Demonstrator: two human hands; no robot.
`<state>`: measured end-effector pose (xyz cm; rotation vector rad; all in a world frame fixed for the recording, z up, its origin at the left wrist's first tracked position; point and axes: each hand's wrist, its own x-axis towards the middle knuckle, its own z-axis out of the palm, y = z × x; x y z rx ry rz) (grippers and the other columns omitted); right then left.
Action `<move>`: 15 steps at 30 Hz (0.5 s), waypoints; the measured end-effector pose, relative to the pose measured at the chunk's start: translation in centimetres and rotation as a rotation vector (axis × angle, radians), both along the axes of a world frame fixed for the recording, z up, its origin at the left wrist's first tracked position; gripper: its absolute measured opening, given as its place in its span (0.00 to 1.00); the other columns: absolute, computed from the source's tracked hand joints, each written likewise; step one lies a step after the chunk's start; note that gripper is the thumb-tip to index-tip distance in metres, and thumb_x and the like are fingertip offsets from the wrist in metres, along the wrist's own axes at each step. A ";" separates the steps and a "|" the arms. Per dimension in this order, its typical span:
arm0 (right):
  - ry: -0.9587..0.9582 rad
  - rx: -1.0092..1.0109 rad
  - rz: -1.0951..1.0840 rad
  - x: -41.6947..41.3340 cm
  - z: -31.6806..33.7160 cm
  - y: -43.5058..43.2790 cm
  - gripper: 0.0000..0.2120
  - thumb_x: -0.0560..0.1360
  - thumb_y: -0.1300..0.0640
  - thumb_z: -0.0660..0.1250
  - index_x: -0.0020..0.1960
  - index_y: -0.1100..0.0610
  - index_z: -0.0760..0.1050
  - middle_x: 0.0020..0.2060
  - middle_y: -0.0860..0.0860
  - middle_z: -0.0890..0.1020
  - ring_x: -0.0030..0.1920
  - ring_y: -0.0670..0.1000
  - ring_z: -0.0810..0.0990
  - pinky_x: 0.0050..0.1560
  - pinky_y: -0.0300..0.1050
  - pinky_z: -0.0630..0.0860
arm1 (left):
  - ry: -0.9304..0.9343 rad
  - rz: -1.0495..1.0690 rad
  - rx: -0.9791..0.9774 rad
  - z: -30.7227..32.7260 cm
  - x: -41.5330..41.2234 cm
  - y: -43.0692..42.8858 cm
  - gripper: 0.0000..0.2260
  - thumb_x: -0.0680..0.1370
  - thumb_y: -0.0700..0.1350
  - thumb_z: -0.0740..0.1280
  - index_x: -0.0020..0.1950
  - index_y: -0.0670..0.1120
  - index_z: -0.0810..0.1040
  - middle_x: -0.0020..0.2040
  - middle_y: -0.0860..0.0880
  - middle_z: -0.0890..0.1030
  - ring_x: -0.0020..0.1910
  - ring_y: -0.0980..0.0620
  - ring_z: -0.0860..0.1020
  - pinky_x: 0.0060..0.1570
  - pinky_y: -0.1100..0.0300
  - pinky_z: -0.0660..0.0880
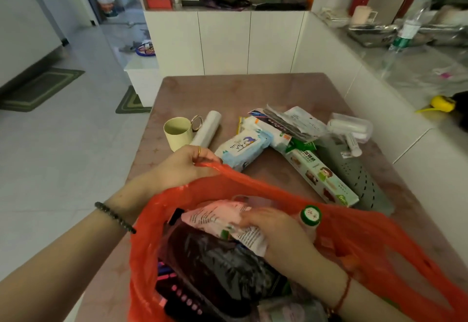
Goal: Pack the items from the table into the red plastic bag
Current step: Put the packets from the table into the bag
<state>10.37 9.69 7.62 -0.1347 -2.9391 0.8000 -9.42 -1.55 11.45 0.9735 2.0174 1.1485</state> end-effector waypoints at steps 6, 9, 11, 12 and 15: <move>-0.586 0.044 0.258 0.6 5.0 2.1 0.35 0.72 0.41 0.66 0.74 0.45 0.55 0.75 0.45 0.57 0.73 0.47 0.58 0.72 0.43 0.57 | -0.006 -0.300 -0.279 1.3 0.6 -1.6 0.01 0.71 0.48 0.72 0.41 0.54 0.81 0.37 0.57 0.83 0.38 0.63 0.80 0.41 0.70 0.74; -0.538 -0.306 0.253 -0.9 8.5 3.6 0.24 0.70 0.44 0.68 0.65 0.43 0.68 0.65 0.47 0.74 0.61 0.41 0.74 0.63 0.37 0.71 | -0.010 -0.313 -0.363 2.0 0.0 -1.8 0.13 0.68 0.62 0.66 0.47 0.57 0.80 0.43 0.60 0.82 0.46 0.64 0.79 0.50 0.68 0.74; -0.258 -0.645 0.069 -3.1 9.3 4.9 0.14 0.69 0.50 0.68 0.55 0.47 0.75 0.53 0.53 0.83 0.47 0.43 0.82 0.49 0.35 0.78 | -0.050 -0.167 -0.295 1.8 -0.7 -1.0 0.14 0.72 0.59 0.63 0.52 0.55 0.79 0.46 0.58 0.81 0.48 0.60 0.79 0.54 0.65 0.73; -0.150 -0.752 -0.074 -4.5 8.8 6.0 0.12 0.70 0.53 0.68 0.53 0.50 0.76 0.51 0.56 0.84 0.44 0.46 0.83 0.47 0.36 0.80 | -0.058 -0.072 -0.256 1.4 -1.2 -0.5 0.13 0.75 0.56 0.62 0.54 0.53 0.78 0.46 0.56 0.81 0.47 0.58 0.79 0.53 0.63 0.73; -0.207 -0.841 -0.384 -9.1 5.4 9.8 0.16 0.73 0.55 0.67 0.60 0.56 0.72 0.58 0.60 0.79 0.50 0.52 0.81 0.52 0.45 0.78 | -0.157 0.142 -0.203 -0.3 -2.8 2.0 0.12 0.78 0.51 0.60 0.60 0.49 0.72 0.46 0.51 0.79 0.46 0.52 0.77 0.47 0.60 0.74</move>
